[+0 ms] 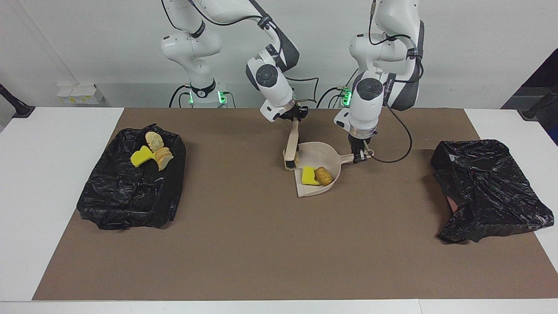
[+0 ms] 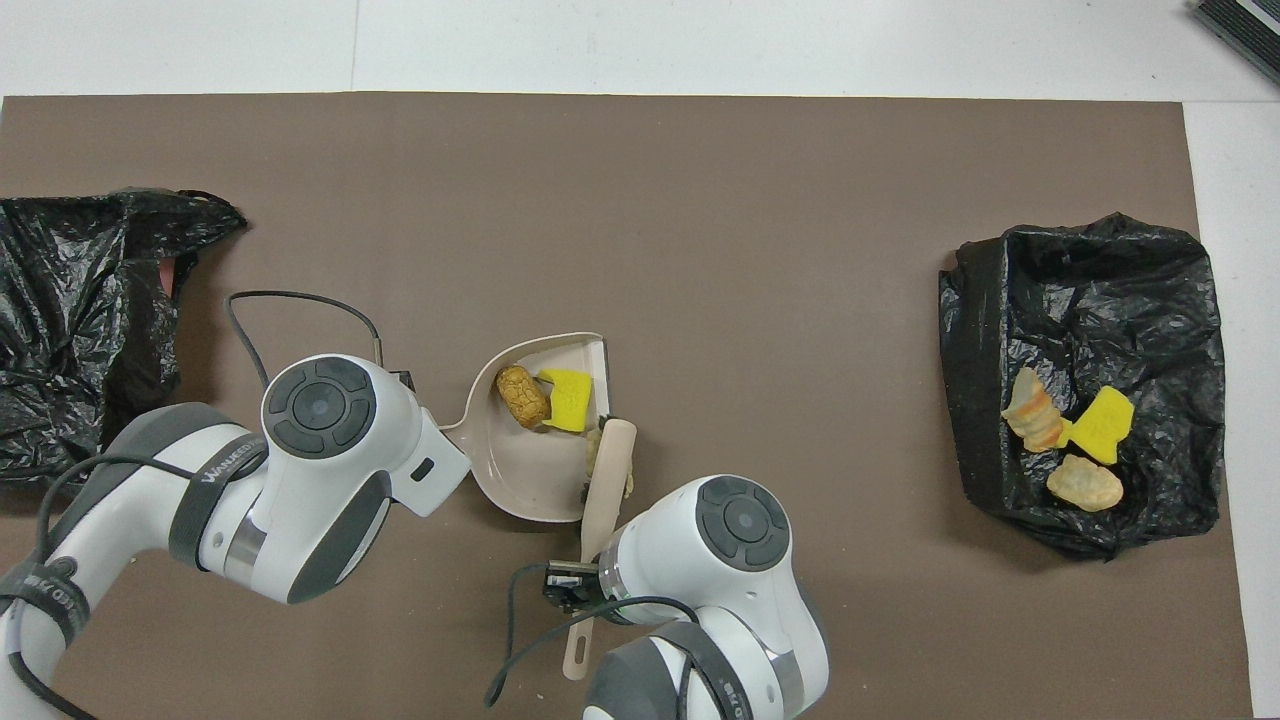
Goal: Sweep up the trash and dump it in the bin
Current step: 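Sweep the last tan piece into the dustpan with the right gripper's brush, then carry the loaded dustpan with the left gripper over the farther-left black bag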
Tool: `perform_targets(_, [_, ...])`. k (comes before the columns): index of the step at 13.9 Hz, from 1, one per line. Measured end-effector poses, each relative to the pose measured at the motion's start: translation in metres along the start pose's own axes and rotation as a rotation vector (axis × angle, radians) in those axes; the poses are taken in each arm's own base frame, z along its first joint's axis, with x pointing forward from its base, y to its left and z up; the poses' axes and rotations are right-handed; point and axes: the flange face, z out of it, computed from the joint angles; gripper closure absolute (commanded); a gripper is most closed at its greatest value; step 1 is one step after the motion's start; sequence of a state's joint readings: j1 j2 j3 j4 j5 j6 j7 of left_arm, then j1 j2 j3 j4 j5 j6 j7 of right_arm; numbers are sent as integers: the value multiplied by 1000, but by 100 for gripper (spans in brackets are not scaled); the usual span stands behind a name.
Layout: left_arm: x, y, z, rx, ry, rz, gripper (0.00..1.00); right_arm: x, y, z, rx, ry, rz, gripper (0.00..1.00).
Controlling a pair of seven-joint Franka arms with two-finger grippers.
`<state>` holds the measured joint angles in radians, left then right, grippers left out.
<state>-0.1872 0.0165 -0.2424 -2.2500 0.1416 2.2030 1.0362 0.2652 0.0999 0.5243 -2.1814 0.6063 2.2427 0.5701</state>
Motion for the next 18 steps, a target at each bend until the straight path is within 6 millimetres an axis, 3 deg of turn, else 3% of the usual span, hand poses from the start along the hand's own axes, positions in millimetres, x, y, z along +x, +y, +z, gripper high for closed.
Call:
perform_targets(4, [0,2,1,-2,-1,7,100,5,-42,-32,75,4,47,100])
perform_targets(6, [-2,1,2,-3,-1,33,100,0,-50,-51,64,-31,42,100])
perform_targets(8, [-19,-6,4,-8,2,68,100,-8,-46,-74,29,-52,36,100])
perform_targets(11, [-82,-25,0,-24,24,74,100,-26,-22,-115,-128,-33,15,100])
perform_targets(13, [-136,-32,-18,-16,43,74,100,-38,-7,-121,-230,-14,1,100])
perform_targets(15, [-199,-37,-43,-4,66,49,100,-46,4,-105,-282,-21,-3,100])
perform_targets(18, [-296,-42,-80,26,93,1,100,-59,8,-63,-326,-27,-4,100])
